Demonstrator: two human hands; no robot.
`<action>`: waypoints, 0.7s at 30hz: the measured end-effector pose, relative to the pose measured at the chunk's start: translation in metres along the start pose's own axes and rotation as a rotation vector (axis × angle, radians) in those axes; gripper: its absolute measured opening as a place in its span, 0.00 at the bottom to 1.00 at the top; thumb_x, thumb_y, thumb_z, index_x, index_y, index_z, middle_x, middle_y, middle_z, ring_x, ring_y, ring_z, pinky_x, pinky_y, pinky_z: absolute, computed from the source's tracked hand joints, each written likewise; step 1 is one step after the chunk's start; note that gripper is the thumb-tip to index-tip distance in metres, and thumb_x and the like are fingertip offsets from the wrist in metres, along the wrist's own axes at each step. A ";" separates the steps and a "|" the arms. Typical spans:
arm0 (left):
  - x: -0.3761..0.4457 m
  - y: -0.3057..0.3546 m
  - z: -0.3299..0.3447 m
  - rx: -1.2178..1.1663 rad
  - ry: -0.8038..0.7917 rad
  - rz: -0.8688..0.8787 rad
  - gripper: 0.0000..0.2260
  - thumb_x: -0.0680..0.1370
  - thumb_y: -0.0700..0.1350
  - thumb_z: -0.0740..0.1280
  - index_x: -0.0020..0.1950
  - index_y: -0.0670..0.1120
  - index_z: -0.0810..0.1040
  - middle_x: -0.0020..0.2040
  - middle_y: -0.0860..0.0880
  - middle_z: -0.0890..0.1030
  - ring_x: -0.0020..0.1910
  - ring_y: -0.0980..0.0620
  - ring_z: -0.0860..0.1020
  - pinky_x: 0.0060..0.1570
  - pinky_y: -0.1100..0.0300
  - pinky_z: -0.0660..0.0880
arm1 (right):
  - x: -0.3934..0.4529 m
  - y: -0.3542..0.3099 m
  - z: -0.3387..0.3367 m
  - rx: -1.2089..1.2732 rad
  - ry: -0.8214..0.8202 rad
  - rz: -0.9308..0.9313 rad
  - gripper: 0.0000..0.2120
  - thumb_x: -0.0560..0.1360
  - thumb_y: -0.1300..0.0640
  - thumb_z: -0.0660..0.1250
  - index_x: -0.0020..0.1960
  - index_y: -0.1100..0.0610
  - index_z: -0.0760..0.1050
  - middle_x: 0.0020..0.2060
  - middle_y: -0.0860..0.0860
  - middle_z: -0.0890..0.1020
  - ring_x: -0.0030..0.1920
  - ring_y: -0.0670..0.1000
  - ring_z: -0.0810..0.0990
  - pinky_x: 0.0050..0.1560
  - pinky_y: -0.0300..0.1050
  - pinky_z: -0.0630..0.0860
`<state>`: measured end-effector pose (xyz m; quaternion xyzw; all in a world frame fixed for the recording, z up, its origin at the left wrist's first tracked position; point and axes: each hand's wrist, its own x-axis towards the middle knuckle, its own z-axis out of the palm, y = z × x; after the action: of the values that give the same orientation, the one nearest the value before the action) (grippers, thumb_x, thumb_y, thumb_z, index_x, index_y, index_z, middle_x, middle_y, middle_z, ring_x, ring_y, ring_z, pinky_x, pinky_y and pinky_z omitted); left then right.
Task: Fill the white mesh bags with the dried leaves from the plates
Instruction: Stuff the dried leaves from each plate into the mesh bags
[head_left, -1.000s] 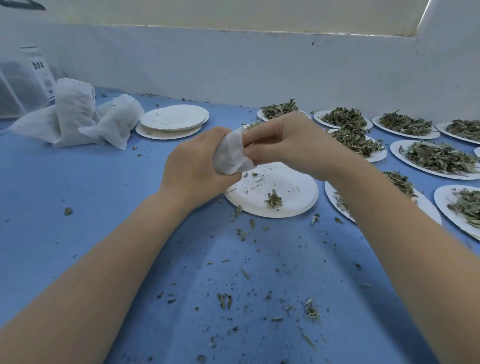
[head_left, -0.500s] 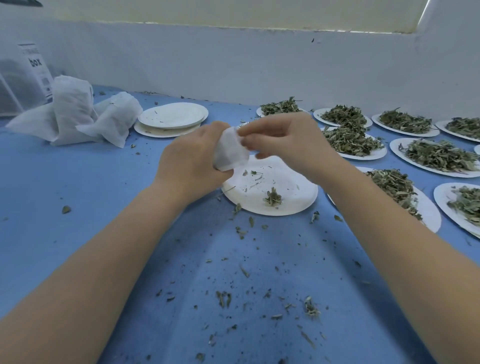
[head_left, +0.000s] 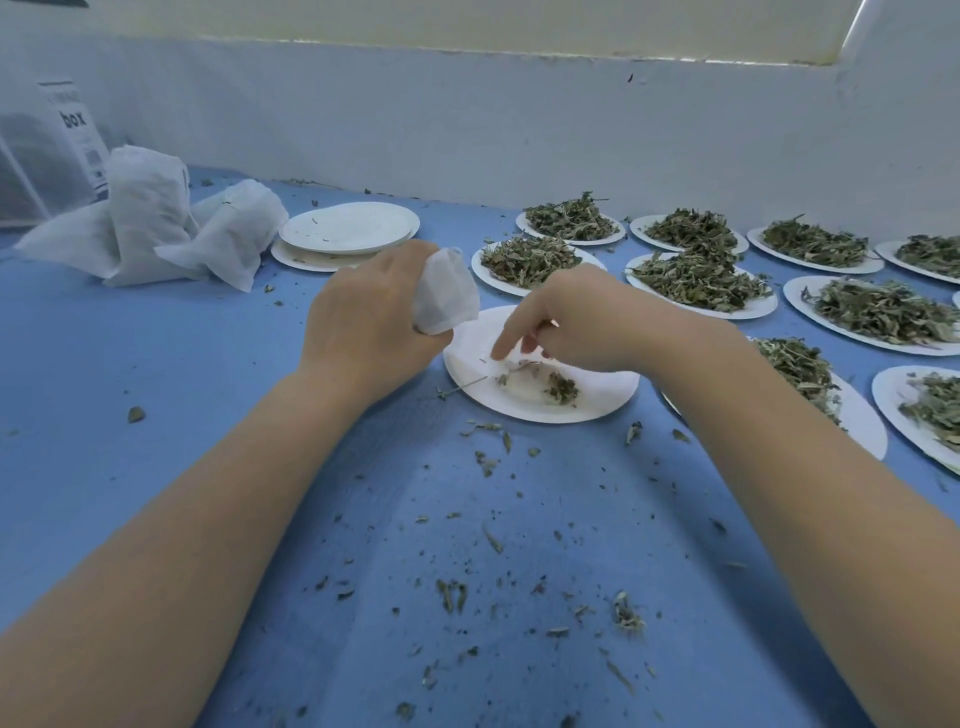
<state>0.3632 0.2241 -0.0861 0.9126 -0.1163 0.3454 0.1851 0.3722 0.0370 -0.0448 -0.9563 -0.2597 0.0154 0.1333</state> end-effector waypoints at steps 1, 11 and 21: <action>0.000 0.000 0.000 0.004 -0.002 0.001 0.22 0.69 0.47 0.71 0.62 0.45 0.72 0.55 0.45 0.79 0.48 0.38 0.76 0.40 0.57 0.63 | 0.000 -0.002 0.000 -0.018 -0.017 -0.007 0.26 0.73 0.71 0.54 0.52 0.45 0.81 0.39 0.40 0.78 0.47 0.48 0.79 0.46 0.41 0.77; 0.000 -0.001 0.000 0.003 -0.031 -0.020 0.22 0.69 0.47 0.70 0.62 0.47 0.71 0.55 0.47 0.79 0.49 0.38 0.75 0.41 0.57 0.64 | -0.014 -0.004 -0.019 -0.072 -0.225 0.186 0.18 0.77 0.64 0.54 0.53 0.46 0.77 0.44 0.44 0.77 0.40 0.47 0.80 0.40 0.38 0.75; -0.001 -0.002 0.001 0.016 -0.031 -0.004 0.22 0.70 0.47 0.70 0.63 0.46 0.71 0.55 0.46 0.79 0.49 0.40 0.75 0.40 0.58 0.63 | -0.019 -0.011 -0.021 0.099 -0.357 0.182 0.16 0.74 0.55 0.67 0.60 0.43 0.73 0.50 0.43 0.80 0.36 0.40 0.83 0.48 0.36 0.73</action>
<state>0.3641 0.2255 -0.0878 0.9197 -0.1145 0.3316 0.1766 0.3526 0.0309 -0.0224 -0.9501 -0.1909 0.2095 0.1303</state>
